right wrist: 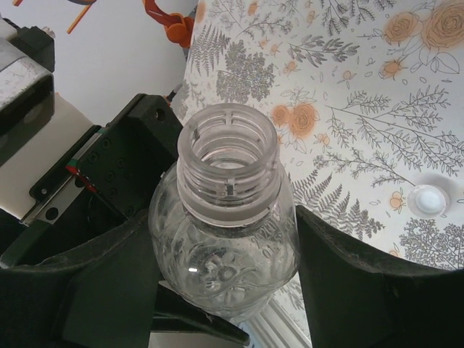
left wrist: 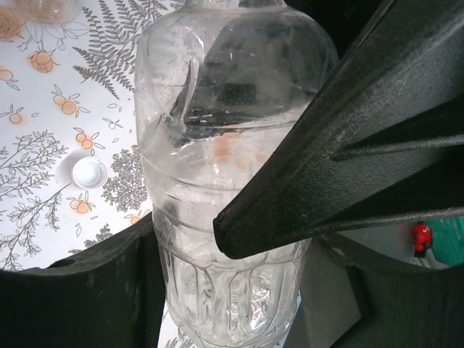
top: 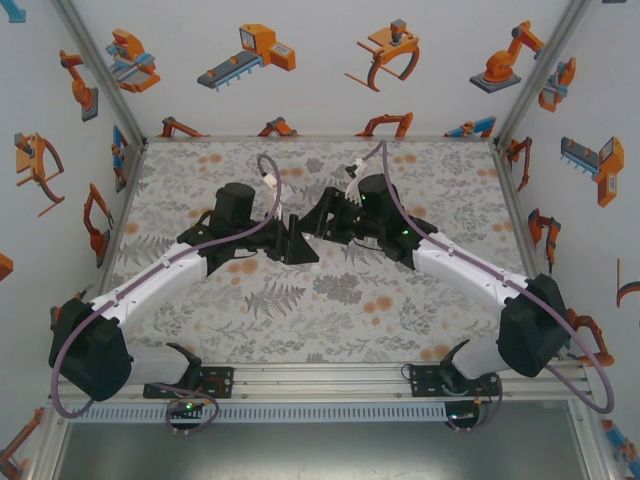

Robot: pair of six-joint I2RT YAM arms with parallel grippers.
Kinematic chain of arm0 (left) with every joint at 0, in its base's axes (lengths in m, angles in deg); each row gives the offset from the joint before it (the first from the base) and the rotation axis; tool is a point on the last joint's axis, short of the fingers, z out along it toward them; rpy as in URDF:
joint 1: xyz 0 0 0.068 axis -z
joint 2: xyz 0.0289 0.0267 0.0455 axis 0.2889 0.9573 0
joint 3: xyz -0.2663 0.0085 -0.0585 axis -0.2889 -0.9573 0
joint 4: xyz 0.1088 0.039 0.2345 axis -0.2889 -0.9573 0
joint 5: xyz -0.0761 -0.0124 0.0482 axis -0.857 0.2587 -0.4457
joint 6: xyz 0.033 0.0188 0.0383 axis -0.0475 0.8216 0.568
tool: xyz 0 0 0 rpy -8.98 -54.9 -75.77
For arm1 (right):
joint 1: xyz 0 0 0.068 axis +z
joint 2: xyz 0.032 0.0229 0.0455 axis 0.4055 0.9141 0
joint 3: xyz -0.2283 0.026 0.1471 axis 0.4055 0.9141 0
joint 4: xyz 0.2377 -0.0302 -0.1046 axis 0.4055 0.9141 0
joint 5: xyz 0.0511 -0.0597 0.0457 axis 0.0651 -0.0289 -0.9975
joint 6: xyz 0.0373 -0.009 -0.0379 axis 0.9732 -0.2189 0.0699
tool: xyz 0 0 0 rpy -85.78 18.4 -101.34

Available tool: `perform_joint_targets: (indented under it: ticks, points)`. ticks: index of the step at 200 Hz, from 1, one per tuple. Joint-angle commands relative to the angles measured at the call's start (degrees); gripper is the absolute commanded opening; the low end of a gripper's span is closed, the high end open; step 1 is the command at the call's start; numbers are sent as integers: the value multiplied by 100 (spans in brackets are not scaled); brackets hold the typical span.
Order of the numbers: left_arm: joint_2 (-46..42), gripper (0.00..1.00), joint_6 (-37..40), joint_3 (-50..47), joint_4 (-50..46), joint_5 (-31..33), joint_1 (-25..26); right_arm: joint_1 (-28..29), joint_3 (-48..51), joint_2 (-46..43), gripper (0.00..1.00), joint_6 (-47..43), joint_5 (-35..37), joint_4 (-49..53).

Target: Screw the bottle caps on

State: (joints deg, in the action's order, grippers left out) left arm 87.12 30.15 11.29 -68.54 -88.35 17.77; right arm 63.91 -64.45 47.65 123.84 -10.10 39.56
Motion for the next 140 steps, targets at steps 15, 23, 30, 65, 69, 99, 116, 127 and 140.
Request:
perform_joint_targets:
  ticks: [15,23,30,65,69,99,116,127,140]
  points:
    - [-194,35,166,23,-223,242,-38,-141,-234,-327,84,-668,20,513]
    - [-223,34,205,22,-267,282,-40,-221,-259,-345,88,-715,6,632]
    - [-261,32,233,15,-303,318,-42,-310,-270,-362,92,-722,-15,739]
    - [-454,29,222,-89,-289,531,-46,-815,-419,-443,99,-965,-153,1580]
    - [-473,28,215,-105,-277,558,-51,-859,-478,-435,99,-1083,-210,1720]
    - [-559,24,193,-144,-272,702,-64,-932,-540,-488,99,-1502,-54,2302]
    - [-587,22,190,-136,-296,724,-82,-931,-334,-591,99,-1561,83,2218]
    - [-600,20,179,-127,-333,770,-93,-937,-179,-645,99,-1596,271,2186]
    - [-620,15,131,-127,-383,829,-131,-940,-111,-617,99,-1729,427,2308]
